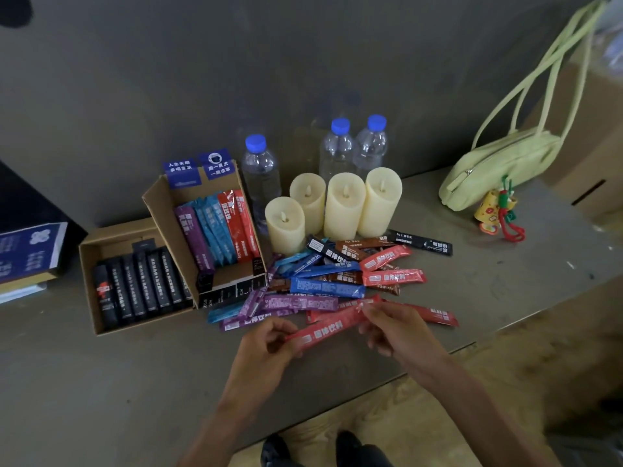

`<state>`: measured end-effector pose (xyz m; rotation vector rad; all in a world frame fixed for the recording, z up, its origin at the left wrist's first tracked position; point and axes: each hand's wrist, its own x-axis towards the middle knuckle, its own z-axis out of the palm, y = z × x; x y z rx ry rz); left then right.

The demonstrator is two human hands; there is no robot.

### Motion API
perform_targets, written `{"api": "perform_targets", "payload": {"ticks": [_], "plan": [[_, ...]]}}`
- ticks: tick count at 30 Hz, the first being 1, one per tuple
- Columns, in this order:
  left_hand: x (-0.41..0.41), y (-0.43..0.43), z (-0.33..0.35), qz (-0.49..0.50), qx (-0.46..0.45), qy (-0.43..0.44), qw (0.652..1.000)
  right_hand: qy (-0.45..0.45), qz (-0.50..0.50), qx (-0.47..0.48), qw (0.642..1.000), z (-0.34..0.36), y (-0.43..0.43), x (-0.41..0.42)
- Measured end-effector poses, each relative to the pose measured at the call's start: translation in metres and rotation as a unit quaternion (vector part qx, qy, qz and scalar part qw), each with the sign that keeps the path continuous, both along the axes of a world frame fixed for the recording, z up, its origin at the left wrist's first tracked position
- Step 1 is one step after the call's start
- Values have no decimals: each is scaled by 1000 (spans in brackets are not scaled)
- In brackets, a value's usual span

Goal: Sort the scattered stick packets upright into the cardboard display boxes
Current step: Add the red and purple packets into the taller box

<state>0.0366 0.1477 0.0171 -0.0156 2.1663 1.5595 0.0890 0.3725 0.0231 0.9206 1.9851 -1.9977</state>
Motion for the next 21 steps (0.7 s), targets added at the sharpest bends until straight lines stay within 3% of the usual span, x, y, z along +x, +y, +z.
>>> {"api": "perform_targets", "payload": {"ticks": [2,7,12,14,17,21], "plan": [[1,-2,1,-4,-8,25,1000,13,5,-17,1000,7,0,-1],[3,-9,10,-21,-48,185,981,69,-19,-144,987,26,-3,-5],[6,-10,11,33,15,230,973,32,39,93,994,28,-3,-13],[8,-8,12,53,41,228,971,-1,70,120,990,25,-5,-13],[8,-6,13,76,79,216,970,-18,90,27,995,23,-10,-8],[5,-9,14,99,103,216,966,34,116,-66,991,25,-10,-3]]}}
